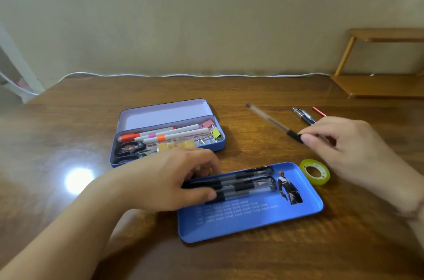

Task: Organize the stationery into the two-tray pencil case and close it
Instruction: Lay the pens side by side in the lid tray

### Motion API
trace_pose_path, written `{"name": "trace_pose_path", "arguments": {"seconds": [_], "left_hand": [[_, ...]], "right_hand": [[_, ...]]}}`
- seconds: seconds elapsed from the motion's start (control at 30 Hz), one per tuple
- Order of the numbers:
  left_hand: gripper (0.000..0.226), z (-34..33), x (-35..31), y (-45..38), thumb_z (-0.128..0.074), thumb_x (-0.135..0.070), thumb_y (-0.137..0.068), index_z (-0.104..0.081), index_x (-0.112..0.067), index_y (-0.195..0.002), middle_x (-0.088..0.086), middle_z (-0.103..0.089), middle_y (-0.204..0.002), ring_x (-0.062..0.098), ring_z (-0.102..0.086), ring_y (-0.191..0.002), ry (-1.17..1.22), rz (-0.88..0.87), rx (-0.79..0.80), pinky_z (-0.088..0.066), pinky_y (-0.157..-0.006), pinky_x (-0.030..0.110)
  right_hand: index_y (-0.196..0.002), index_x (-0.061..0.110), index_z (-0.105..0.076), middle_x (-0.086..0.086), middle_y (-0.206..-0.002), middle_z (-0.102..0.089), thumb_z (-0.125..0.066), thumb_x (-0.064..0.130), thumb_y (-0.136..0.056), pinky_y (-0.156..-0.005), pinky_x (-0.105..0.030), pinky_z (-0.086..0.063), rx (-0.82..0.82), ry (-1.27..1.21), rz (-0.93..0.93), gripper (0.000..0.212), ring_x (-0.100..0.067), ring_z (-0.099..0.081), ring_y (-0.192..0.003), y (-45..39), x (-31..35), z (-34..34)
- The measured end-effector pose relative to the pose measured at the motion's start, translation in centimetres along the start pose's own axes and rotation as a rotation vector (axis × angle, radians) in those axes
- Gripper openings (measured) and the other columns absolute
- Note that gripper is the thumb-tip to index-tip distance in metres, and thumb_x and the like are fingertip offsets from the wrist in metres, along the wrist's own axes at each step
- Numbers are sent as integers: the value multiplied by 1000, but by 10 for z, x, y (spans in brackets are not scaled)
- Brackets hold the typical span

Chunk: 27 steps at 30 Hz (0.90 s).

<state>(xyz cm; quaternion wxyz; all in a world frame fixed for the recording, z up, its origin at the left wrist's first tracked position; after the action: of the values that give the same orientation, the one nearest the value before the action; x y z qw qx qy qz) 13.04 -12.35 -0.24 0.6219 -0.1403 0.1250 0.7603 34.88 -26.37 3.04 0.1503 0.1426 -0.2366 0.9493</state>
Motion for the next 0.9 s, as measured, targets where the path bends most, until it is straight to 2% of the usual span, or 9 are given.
{"name": "trace_pose_path", "arguments": {"seconds": [0.07,0.1,0.2,0.33,0.47,0.6,0.67,0.77,0.9], "left_hand": [[17,4,7,1,-56,-34,-93,-53,-41,-107,-18,-61,-93,5,-57,-85,88,39,-32,-47,-71,23],[21,6,10,1,-53,-20,-95,-55,-38,-105,-17,-62,-93,6,-58,-86,126,54,-50,-47,-73,22],[35,8,12,2,-45,-6,-96,-56,-38,-104,-17,-62,-92,4,-59,-88,196,72,-55,-46,-77,18],[16,5,7,1,-56,-42,-91,-55,-44,-106,-20,-61,-96,6,-59,-89,166,41,-20,-46,-72,18],[50,3,-1,1,-70,-66,-68,-51,-47,-110,-24,-57,-97,3,-57,-87,36,-19,14,-50,-70,22],[56,0,-2,0,-73,-65,-64,-47,-49,-111,-26,-54,-100,-3,-55,-91,-18,-22,13,-50,-75,25],[55,0,-1,0,-73,-64,-64,-46,-51,-110,-28,-53,-100,-3,-54,-91,-15,-17,17,-50,-75,24],[54,0,-3,-1,-71,-67,-65,-46,-52,-110,-30,-51,-101,-5,-53,-91,-24,-23,28,-48,-74,19],[46,-1,-2,-1,-64,-68,-72,-48,-48,-110,-26,-55,-97,1,-56,-87,19,-19,12,-48,-72,20]], "right_hand": [[-95,30,-72,19,-91,-64,-57,30,-94,-71,-19,-48,152,-186,241,15,-4,-63,-87,12,37,-4],[-96,31,-71,20,-94,-62,-53,34,-95,-72,-17,-48,263,-201,323,18,-4,-62,-89,20,52,-12],[-101,32,-69,19,-98,-58,-46,40,-96,-70,-25,-52,400,-53,459,24,-2,-59,-86,36,77,-34],[-99,27,-70,10,-95,-62,-59,29,-93,-64,-35,-54,336,4,479,13,-10,-61,-81,39,85,-42],[-94,24,-70,8,-91,-63,-64,26,-90,-64,-35,-54,260,-31,435,7,-11,-62,-78,37,86,-41],[-93,28,-70,13,-88,-63,-60,41,-89,-64,-32,-53,223,3,412,17,-8,-60,-79,35,89,-43],[-91,31,-70,17,-83,-64,-56,50,-87,-63,-30,-51,125,-49,295,23,-5,-60,-76,24,72,-28],[-79,35,-68,14,-75,-65,-67,43,-82,-55,-31,-48,-143,-8,-27,8,-9,-59,-70,5,10,12],[-76,30,-68,13,-72,-58,-73,43,-79,-47,-20,-34,-3,236,-450,14,-5,-51,-66,1,-62,7]]}}
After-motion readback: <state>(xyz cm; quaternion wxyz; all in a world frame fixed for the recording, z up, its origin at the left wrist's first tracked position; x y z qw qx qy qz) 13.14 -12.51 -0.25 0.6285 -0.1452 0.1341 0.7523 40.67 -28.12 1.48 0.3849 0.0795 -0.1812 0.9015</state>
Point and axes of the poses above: each hand's wrist, its own y-axis away from the middle knuckle, its own z-axis out of the back of the hand, x = y × z, the point moved 7 cm from there along -y, towards the middle knuckle
